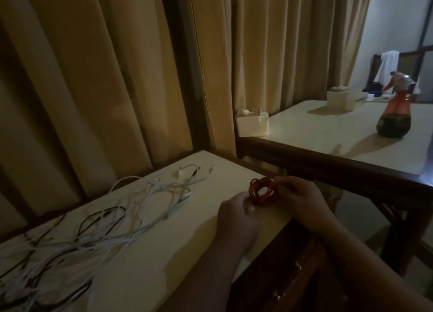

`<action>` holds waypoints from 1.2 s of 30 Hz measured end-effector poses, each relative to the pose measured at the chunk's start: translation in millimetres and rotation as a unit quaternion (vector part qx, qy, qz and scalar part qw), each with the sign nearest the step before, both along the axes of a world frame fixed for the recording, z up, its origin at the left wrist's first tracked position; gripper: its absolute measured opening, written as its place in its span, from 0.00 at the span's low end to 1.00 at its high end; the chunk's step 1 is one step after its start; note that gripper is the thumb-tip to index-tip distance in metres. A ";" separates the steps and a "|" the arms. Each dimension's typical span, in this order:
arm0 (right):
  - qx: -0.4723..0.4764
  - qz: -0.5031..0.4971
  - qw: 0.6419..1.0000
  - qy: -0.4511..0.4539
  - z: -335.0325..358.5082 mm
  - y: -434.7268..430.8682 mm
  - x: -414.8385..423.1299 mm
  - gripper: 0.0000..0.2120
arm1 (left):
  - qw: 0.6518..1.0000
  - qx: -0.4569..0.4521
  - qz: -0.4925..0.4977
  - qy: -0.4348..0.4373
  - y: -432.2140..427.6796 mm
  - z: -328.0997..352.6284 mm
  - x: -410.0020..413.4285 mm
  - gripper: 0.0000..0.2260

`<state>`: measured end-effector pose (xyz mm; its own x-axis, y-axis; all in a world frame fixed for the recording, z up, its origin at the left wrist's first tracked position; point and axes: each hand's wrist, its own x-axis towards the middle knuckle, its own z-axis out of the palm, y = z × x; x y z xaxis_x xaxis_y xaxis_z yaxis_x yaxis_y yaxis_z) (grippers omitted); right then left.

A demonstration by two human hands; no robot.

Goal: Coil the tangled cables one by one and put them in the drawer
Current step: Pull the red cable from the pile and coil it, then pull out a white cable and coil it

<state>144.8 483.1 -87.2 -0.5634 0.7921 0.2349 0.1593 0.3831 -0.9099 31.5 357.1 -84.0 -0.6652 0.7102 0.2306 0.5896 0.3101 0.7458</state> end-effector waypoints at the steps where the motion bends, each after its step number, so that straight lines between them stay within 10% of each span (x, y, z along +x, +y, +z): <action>1: 0.029 -0.009 0.999 -0.024 -1.8 0.2 -4.1 0.11 | 1.000 -0.017 -0.001 0.006 1.7 -1.1 -0.6 0.18; 8: 0.111 -0.034 0.984 -0.138 -6.5 0.9 -19.3 0.18 | 0.975 -0.191 -0.026 0.108 7.8 8.2 4.9 0.30; 23: 0.174 -0.105 0.977 0.063 11.3 -61.0 -12.6 0.06 | 0.997 -0.023 -0.013 0.069 -71.7 20.0 -19.5 0.23; 27: 0.262 0.049 0.958 0.103 32.7 -143.4 -36.2 0.07 | 0.995 -0.016 -0.014 0.098 -157.9 45.4 -42.3 0.17; 36: 0.299 0.415 0.837 -0.197 29.8 -255.8 -146.3 0.11 | 0.988 -0.113 0.107 0.026 -335.1 69.7 -79.1 0.13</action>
